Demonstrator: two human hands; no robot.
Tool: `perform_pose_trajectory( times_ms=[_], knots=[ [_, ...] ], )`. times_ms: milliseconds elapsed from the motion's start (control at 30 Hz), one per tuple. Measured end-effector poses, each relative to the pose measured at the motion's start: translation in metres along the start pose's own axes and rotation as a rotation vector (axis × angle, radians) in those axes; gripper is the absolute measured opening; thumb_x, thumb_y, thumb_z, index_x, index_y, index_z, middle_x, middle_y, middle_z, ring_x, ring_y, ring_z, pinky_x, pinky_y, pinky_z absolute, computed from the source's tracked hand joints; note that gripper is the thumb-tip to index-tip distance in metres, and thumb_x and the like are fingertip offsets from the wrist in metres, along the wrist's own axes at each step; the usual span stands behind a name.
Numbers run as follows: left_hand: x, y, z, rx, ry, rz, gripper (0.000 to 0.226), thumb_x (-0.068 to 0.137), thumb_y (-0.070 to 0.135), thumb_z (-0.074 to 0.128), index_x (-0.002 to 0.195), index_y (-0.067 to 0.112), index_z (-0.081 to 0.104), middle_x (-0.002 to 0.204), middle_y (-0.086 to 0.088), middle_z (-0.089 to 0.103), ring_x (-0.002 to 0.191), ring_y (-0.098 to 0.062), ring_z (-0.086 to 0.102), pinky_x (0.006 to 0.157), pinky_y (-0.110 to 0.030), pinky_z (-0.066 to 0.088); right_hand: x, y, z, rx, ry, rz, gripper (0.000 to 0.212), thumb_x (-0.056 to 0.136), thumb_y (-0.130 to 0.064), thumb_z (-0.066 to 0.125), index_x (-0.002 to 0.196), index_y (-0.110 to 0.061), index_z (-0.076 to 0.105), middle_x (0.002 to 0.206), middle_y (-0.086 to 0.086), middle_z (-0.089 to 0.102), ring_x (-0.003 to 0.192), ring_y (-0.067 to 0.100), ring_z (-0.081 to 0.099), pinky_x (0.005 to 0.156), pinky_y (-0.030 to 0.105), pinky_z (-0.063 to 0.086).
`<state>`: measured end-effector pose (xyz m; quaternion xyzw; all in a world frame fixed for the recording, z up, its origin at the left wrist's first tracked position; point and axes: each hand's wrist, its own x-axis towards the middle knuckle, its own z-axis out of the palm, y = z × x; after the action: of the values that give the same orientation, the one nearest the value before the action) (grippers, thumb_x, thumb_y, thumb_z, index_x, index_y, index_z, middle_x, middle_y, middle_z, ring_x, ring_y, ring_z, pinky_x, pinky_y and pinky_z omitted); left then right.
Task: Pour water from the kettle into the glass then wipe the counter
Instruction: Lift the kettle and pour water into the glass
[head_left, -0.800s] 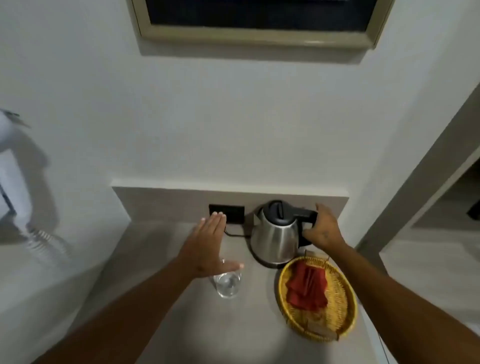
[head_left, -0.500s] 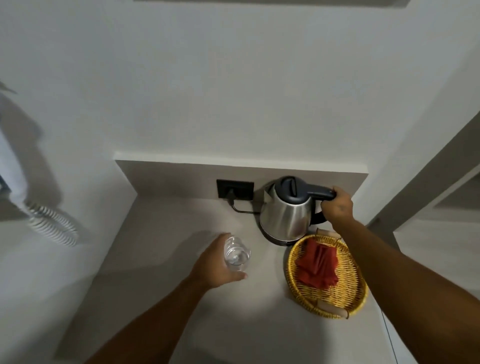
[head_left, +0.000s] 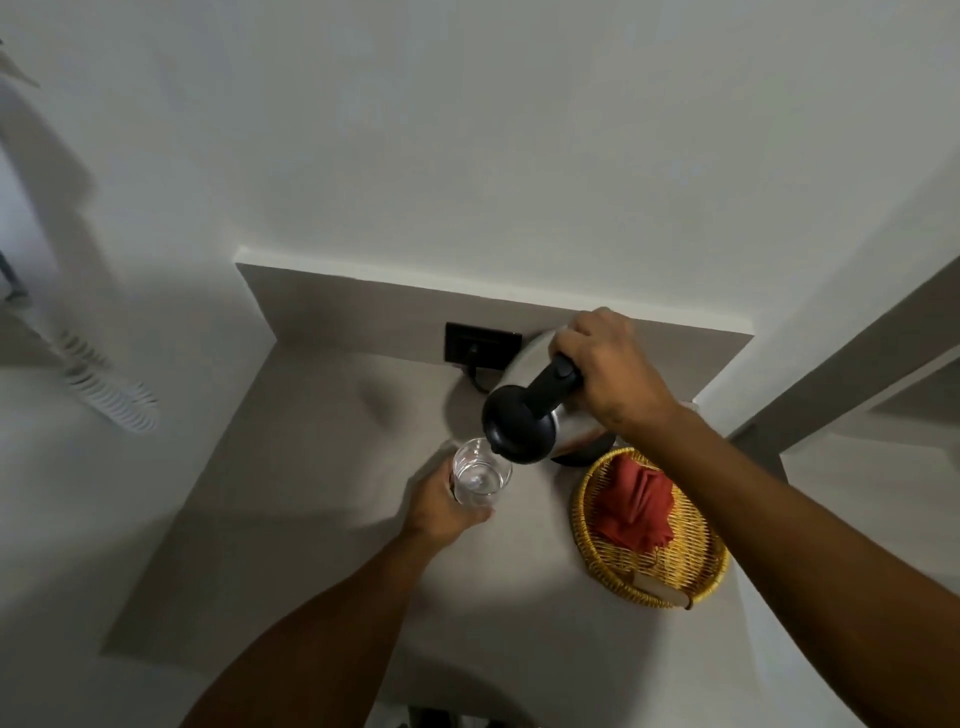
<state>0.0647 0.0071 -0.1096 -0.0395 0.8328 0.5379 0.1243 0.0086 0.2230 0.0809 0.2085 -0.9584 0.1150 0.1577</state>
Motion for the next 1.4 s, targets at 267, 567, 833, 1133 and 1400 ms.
perform_pose_trajectory(
  times_ms=[267, 567, 833, 1133, 1400],
  knots=[
    [0.0, 0.001, -0.007, -0.001, -0.053, -0.025, 0.07, 0.06, -0.01, 0.091, 0.124, 0.005, 0.068, 0.104, -0.001, 0.071, 0.097, -0.015, 0.063, 0.062, 0.005, 0.042, 0.003, -0.047, 0.003, -0.246, -0.036, -0.291, 0.014, 0.074, -0.014, 0.069, 0.086, -0.011, 0.062, 0.085, 0.012, 0.055, 0.088, 0.03, 0.048, 0.09, 0.046, 0.031],
    [0.001, 0.003, -0.01, -0.008, -0.084, -0.045, 0.071, 0.064, -0.005, 0.091, 0.129, 0.009, 0.065, 0.108, 0.0, 0.067, 0.1, -0.016, 0.061, 0.059, 0.004, 0.043, 0.01, -0.063, -0.005, -0.357, -0.086, -0.297, 0.013, 0.075, -0.011, 0.066, 0.088, -0.01, 0.064, 0.085, 0.014, 0.054, 0.088, 0.032, 0.05, 0.091, 0.05, 0.031],
    [0.004, -0.003, -0.008, -0.054, -0.081, -0.058, 0.073, 0.059, -0.004, 0.094, 0.126, 0.01, 0.066, 0.106, -0.001, 0.071, 0.097, -0.016, 0.064, 0.062, 0.003, 0.045, 0.015, -0.068, -0.013, -0.409, -0.09, -0.217, 0.014, 0.078, -0.015, 0.067, 0.091, -0.015, 0.065, 0.089, 0.011, 0.056, 0.092, 0.03, 0.049, 0.092, 0.049, 0.022],
    [0.005, -0.003, -0.006, -0.079, -0.086, -0.057, 0.079, 0.056, 0.0, 0.097, 0.127, 0.013, 0.066, 0.113, -0.003, 0.074, 0.103, -0.018, 0.069, 0.082, -0.018, 0.055, 0.021, -0.07, -0.018, -0.417, -0.074, -0.203, 0.014, 0.076, -0.014, 0.068, 0.09, -0.015, 0.065, 0.086, 0.01, 0.056, 0.089, 0.029, 0.048, 0.088, 0.048, 0.023],
    [0.005, -0.006, -0.005, -0.092, -0.074, -0.051, 0.08, 0.055, -0.003, 0.096, 0.127, 0.013, 0.066, 0.113, -0.003, 0.074, 0.103, -0.019, 0.069, 0.086, -0.02, 0.058, 0.019, -0.067, -0.018, -0.405, -0.088, -0.171, 0.018, 0.075, -0.016, 0.072, 0.092, -0.016, 0.066, 0.087, 0.01, 0.055, 0.09, 0.03, 0.048, 0.088, 0.05, 0.024]
  ],
)
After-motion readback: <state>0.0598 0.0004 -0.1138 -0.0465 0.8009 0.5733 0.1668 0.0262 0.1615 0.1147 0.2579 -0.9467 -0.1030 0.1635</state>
